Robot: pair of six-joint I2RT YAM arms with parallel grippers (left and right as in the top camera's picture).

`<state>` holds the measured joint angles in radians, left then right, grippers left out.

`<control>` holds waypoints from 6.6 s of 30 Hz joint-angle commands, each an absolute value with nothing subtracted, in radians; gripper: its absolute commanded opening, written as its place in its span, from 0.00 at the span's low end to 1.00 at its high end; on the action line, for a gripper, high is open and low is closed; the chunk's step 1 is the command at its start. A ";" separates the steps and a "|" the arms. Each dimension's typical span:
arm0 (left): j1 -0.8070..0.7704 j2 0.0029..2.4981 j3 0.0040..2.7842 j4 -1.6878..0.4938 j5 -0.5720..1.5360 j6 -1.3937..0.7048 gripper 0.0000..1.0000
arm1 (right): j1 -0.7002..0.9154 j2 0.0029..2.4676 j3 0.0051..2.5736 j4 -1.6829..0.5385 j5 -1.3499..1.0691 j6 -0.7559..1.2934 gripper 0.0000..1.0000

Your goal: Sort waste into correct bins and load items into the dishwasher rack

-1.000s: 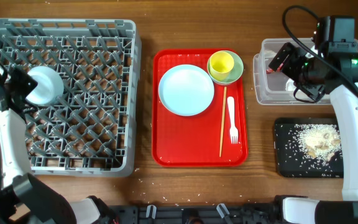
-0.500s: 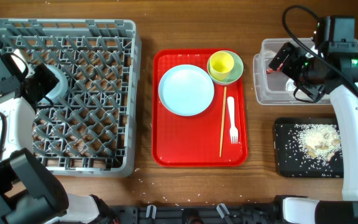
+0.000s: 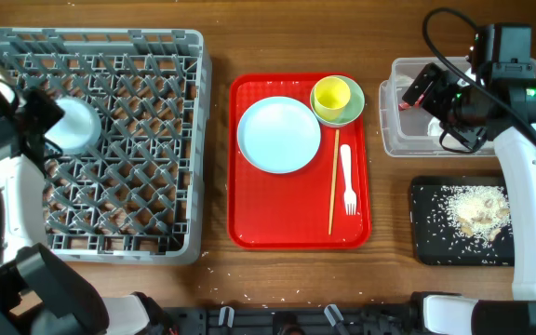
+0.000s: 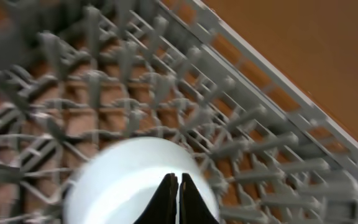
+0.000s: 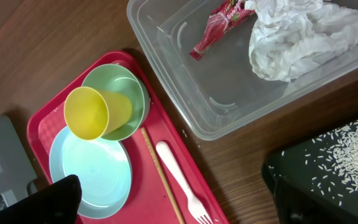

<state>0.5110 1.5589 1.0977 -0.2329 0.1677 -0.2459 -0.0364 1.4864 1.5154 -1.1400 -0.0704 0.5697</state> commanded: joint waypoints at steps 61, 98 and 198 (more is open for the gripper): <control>0.599 1.762 1.092 -0.236 0.337 -0.056 0.04 | -0.037 1.483 1.530 -1.138 -0.075 0.553 1.00; -0.138 1.467 1.092 -0.641 0.320 -0.187 0.04 | -0.037 1.483 1.530 -1.138 -0.075 0.553 1.00; -0.736 1.993 1.093 -0.038 0.096 0.045 0.09 | -0.037 1.483 1.530 -1.137 -0.075 0.553 0.99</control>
